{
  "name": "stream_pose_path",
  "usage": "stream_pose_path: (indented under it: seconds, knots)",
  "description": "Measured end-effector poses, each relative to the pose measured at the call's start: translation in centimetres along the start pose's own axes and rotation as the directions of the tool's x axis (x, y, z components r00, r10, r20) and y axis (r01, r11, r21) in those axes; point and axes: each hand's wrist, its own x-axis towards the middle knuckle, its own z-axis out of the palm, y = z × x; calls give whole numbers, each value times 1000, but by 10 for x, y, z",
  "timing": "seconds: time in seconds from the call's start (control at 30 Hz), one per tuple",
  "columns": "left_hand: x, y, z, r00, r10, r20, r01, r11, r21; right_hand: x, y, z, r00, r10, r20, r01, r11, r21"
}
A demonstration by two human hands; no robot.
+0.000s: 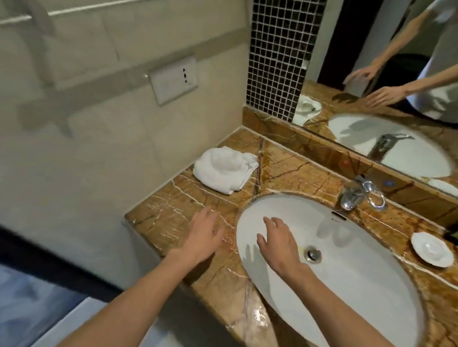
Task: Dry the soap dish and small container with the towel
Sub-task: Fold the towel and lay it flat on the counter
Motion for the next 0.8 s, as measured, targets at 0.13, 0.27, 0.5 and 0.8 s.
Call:
stream_pose_path:
  seconds: [0.13,0.27,0.5,0.8]
  knots:
    - [5,-20,-11,1000,-20,-21,20,1000,9,19,-25,2,999,-43,9,43,999,-32]
    - [19,-30,-15,999,-39,-5,39,999,-7,44,-40,2,996,-93,10,94,995,-27]
    - [85,-33,-32,999,-40,13,39,999,11,120,-48,-10,986,-168,-14,168,986,-3]
    - [154,-48,-30,995,-78,64,73,994,85,211,-46,-13,993,-109,-36,111,992,62]
